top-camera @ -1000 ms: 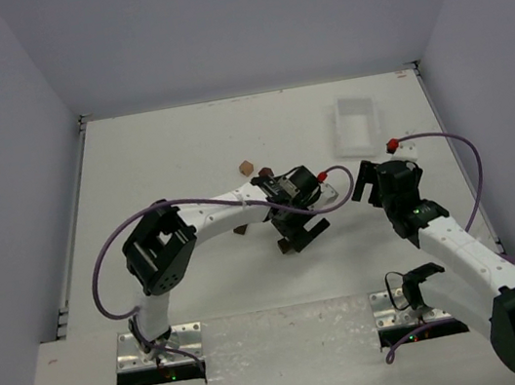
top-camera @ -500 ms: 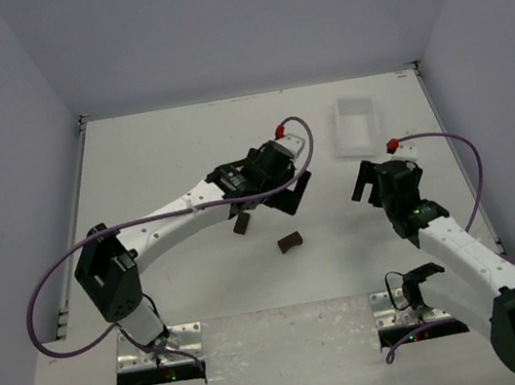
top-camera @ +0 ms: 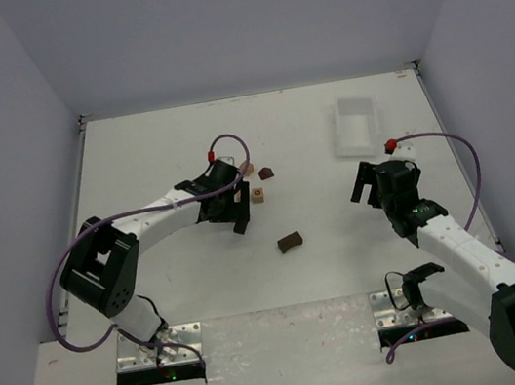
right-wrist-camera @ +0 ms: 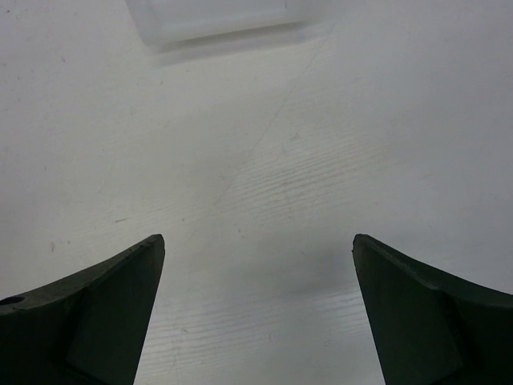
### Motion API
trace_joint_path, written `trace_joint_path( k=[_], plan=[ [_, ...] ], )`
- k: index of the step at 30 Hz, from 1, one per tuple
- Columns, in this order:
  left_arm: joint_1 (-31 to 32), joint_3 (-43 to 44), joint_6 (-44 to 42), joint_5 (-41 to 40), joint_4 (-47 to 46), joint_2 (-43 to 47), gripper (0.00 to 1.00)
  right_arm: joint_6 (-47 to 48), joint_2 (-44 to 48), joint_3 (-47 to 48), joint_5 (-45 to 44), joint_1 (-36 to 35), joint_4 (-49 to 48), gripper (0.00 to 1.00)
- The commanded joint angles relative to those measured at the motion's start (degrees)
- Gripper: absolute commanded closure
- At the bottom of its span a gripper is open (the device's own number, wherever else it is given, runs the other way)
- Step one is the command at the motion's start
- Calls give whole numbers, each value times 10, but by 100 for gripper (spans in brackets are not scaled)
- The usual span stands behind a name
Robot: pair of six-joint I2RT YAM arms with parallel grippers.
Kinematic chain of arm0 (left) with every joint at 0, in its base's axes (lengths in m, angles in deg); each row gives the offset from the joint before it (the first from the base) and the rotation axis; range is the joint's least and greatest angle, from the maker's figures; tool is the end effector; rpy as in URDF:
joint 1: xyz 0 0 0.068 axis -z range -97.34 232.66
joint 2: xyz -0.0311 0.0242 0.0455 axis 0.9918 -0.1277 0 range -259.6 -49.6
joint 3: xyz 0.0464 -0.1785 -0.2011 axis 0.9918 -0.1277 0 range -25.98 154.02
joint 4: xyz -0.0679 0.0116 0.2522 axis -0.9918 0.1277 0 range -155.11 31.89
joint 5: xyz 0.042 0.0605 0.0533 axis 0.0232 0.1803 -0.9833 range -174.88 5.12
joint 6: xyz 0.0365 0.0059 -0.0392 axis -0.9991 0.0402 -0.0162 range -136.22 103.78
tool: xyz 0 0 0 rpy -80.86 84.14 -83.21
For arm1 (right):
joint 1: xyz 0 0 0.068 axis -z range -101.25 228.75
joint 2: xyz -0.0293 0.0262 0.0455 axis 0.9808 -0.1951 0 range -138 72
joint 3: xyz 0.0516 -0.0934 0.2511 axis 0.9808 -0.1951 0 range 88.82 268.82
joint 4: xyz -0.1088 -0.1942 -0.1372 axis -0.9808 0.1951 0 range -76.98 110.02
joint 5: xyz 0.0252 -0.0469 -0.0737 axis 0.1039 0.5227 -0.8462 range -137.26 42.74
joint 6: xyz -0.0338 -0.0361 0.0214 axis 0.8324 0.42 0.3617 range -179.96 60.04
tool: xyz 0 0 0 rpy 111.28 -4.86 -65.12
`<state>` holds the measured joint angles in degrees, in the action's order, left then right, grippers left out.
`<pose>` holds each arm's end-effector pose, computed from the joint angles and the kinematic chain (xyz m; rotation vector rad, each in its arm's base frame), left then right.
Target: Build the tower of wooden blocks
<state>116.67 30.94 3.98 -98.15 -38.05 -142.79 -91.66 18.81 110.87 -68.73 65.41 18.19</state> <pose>0.2670 -0.1702 0.1836 0.2436 2.6141 -0.0117 0.1868 0.0309 0.1861 0.5452 2.0844 0.0402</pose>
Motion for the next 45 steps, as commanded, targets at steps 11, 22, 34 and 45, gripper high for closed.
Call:
trace_joint_path(
  k=[11,22,34,45],
  plan=[
    [-9,-19,-26,70,-117,18,0,6,1,7,10,1,-22,1],
    [-10,86,17,-5,-77,-60,4,7,-3,6,16,0,-27,1],
    [-9,142,18,-15,-65,-115,28,9,-16,11,18,0,-27,1],
    [-10,136,26,-36,-67,-116,38,9,-24,15,18,0,-25,1]
  ],
)
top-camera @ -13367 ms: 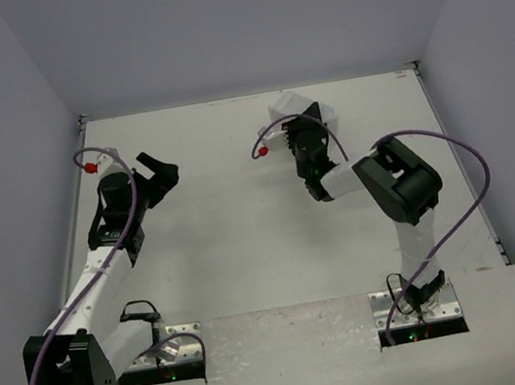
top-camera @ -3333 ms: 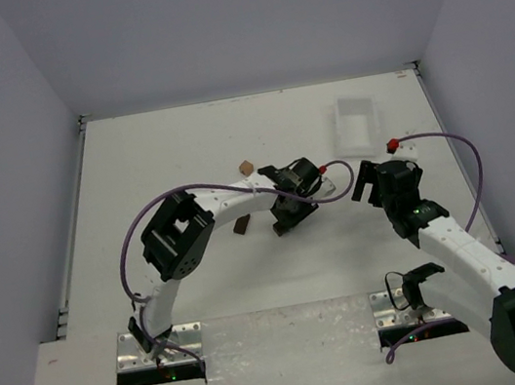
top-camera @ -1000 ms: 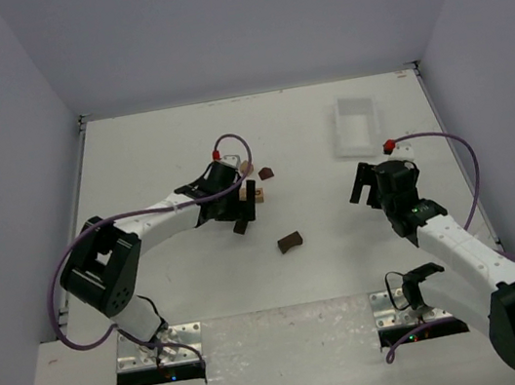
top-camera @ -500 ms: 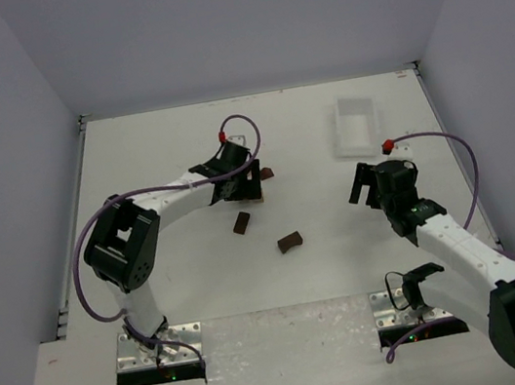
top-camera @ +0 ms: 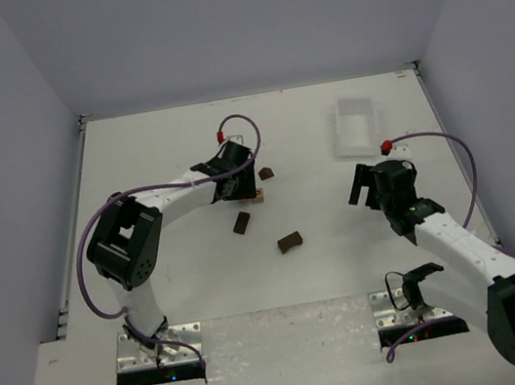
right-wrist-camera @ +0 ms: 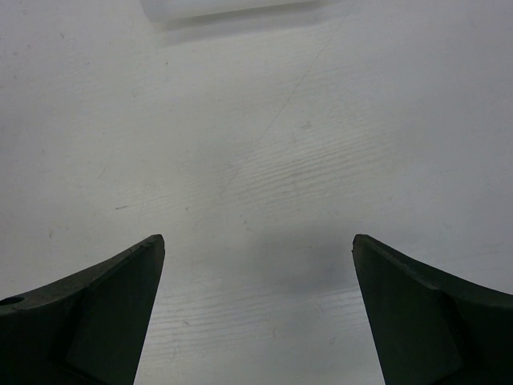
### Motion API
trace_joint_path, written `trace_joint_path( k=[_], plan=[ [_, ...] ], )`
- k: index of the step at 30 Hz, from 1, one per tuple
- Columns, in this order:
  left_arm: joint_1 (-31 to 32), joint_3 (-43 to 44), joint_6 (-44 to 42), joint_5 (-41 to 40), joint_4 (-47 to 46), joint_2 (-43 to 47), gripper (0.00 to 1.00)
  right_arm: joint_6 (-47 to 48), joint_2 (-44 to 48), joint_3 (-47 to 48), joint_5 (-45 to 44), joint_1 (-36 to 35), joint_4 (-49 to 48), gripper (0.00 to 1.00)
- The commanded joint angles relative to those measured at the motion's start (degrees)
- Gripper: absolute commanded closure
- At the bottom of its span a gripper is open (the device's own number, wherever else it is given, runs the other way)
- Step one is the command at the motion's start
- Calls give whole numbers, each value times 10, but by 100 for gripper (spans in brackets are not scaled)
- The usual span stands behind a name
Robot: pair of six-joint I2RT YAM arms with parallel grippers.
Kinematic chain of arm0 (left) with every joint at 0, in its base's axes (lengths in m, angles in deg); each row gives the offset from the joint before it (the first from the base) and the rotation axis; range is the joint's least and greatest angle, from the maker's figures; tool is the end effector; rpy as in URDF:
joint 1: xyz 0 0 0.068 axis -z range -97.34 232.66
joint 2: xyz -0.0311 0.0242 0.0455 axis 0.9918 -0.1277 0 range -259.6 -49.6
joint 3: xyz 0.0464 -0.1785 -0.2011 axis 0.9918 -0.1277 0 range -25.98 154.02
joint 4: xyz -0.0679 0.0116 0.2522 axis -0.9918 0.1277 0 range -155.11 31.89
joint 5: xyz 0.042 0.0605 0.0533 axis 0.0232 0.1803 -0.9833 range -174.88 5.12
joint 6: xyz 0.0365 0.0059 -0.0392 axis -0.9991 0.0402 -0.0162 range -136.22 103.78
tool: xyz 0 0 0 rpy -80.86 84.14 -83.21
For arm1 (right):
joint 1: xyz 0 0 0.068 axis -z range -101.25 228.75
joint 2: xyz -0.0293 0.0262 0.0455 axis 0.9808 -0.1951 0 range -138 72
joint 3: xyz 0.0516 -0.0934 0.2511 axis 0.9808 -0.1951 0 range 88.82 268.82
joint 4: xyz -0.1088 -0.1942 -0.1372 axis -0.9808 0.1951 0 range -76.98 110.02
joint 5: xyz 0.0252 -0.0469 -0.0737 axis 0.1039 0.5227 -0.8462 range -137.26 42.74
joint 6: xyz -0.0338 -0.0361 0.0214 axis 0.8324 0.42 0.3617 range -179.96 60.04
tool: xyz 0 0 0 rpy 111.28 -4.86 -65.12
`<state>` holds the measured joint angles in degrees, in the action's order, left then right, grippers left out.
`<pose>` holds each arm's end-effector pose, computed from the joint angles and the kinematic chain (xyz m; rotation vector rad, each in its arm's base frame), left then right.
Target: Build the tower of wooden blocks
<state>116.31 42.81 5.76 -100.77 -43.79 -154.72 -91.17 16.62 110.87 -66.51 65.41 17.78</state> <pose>0.3216 -0.2023 0.1803 0.1545 2.5147 -0.0300 0.1899 0.0330 0.1799 0.5176 2.1310 0.0603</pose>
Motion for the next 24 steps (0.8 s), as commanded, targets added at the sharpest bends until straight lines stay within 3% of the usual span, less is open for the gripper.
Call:
trace_joint_path(
  k=[1,4,18,21,24],
  plan=[
    [-6,18,8,-9,-10,2,39,4,-2,14,-4,1,-21,1],
    [-6,20,9,-12,-11,-4,46,4,-3,14,-4,0,-21,1],
    [-6,31,14,12,-22,-21,49,4,-6,15,-6,0,-21,1],
    [-7,32,15,12,-21,-23,55,4,-6,15,-6,0,-21,1],
    [-6,34,16,12,-18,-25,56,4,-6,15,-8,0,-21,1]
  ],
)
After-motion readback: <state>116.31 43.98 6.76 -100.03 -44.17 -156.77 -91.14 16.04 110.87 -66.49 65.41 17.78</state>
